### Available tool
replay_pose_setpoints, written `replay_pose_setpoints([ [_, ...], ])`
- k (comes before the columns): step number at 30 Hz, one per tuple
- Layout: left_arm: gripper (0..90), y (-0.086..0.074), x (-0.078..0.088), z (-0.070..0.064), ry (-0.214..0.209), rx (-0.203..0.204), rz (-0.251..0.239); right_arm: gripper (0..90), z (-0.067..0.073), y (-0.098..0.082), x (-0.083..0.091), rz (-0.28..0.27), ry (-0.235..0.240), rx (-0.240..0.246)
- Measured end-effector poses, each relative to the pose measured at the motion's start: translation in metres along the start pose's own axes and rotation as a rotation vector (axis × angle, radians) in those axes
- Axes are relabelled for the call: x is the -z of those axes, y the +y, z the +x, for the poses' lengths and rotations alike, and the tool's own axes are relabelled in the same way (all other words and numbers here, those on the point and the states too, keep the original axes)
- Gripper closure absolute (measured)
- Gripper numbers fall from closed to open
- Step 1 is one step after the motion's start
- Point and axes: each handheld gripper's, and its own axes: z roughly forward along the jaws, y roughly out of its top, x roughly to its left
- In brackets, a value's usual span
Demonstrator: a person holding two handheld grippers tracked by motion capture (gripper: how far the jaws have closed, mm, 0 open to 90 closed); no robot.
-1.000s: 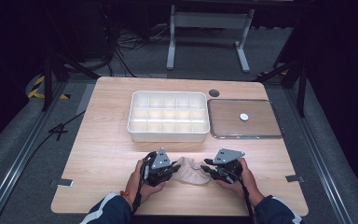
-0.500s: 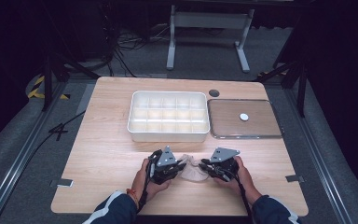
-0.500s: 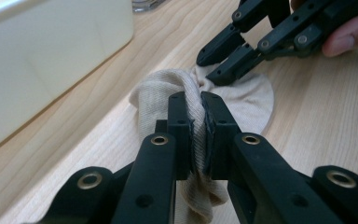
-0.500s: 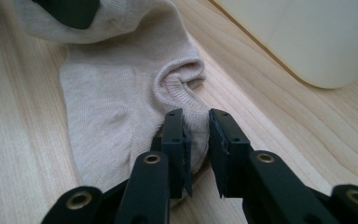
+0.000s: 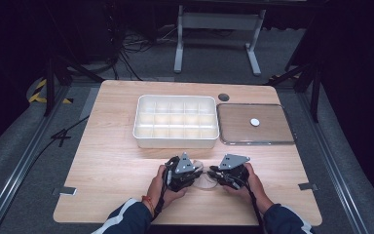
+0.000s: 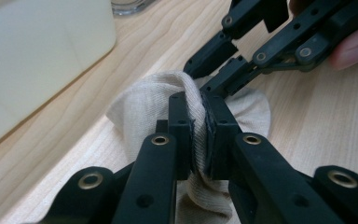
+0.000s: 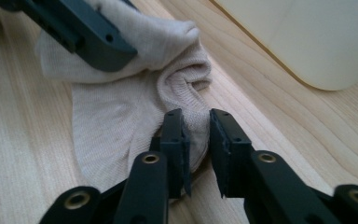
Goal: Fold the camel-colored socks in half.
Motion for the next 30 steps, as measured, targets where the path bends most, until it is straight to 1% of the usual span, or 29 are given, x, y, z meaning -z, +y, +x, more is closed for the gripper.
replay_pose_setpoints([
  [1, 83.1, 0.0, -0.001, 0.0, -0.001, -0.003, 0.004, 71.3, 0.0, 0.0, 0.0, -0.002, -0.005, -0.005],
  [4, 82.9, -0.001, -0.003, 0.0, -0.001, 0.003, 0.012, 68.5, -0.001, 0.0, 0.004, -0.012, 0.007, -0.008],
  [5, 82.9, -0.002, -0.003, 0.0, 0.001, 0.0, 0.013, 69.4, -0.002, 0.001, 0.007, -0.023, 0.015, -0.011],
  [7, 82.7, -0.002, -0.004, -0.001, -0.003, -0.004, 0.018, 71.8, -0.003, 0.002, 0.01, -0.023, 0.014, -0.005],
  [10, 80.9, -0.002, -0.007, -0.004, -0.003, -0.01, 0.027, 74.0, -0.004, 0.0, 0.006, 0.027, 0.018, -0.006],
  [12, 79.5, -0.002, -0.009, -0.005, 0.003, -0.019, 0.033, 74.9, -0.005, -0.002, 0.005, 0.022, 0.026, -0.013],
  [14, 79.3, -0.002, -0.01, -0.006, 0.007, -0.026, 0.035, 75.6, -0.005, -0.001, 0.005, 0.024, 0.024, -0.009],
  [16, 78.6, -0.002, -0.012, -0.006, 0.005, -0.027, 0.037, 76.4, -0.005, -0.001, 0.004, 0.022, 0.028, -0.012],
  [17, 78.4, -0.002, -0.013, -0.007, 0.008, -0.021, 0.035, 76.4, -0.005, -0.002, 0.004, 0.022, 0.028, -0.011],
  [19, 75.6, -0.002, -0.014, -0.007, 0.008, -0.023, 0.032, 76.5, -0.005, -0.002, 0.004, 0.021, 0.028, -0.014],
  [20, 72.7, -0.001, -0.013, -0.008, 0.009, -0.028, 0.034, 76.5, -0.005, -0.002, 0.004, 0.021, 0.03, -0.017],
  [21, 70.5, 0.0, -0.013, -0.009, 0.005, -0.034, 0.03, 76.5, -0.005, -0.002, 0.004, 0.021, 0.03, -0.018],
  [23, 64.6, 0.003, -0.008, -0.009, -0.001, -0.034, 0.019, 76.5, -0.005, -0.002, 0.004, 0.022, 0.03, -0.017],
  [24, 60.7, 0.004, -0.004, -0.009, 0.009, -0.031, 0.009, 76.4, -0.005, -0.002, 0.004, 0.022, 0.031, -0.016],
  [25, 59.6, 0.006, 0.0, -0.008, 0.01, -0.031, -0.003, 76.4, -0.005, -0.002, 0.004, 0.02, 0.03, -0.014],
  [26, 59.8, 0.006, 0.0, -0.008, 0.01, -0.031, -0.003, 76.4, -0.005, -0.002, 0.004, 0.02, 0.03, -0.014],
  [27, 60.8, 0.008, 0.012, -0.005, -0.017, -0.016, -0.053, 76.5, -0.005, -0.002, 0.004, 0.02, 0.03, -0.014],
  [28, 61.7, 0.008, 0.012, -0.005, -0.017, -0.016, -0.053, 76.5, -0.005, -0.002, 0.004, 0.02, 0.03, -0.014],
  [30, 63.4, 0.011, 0.024, -0.003, -0.035, -0.017, -0.078, 76.5, -0.005, -0.002, 0.004, 0.021, 0.03, -0.013],
])
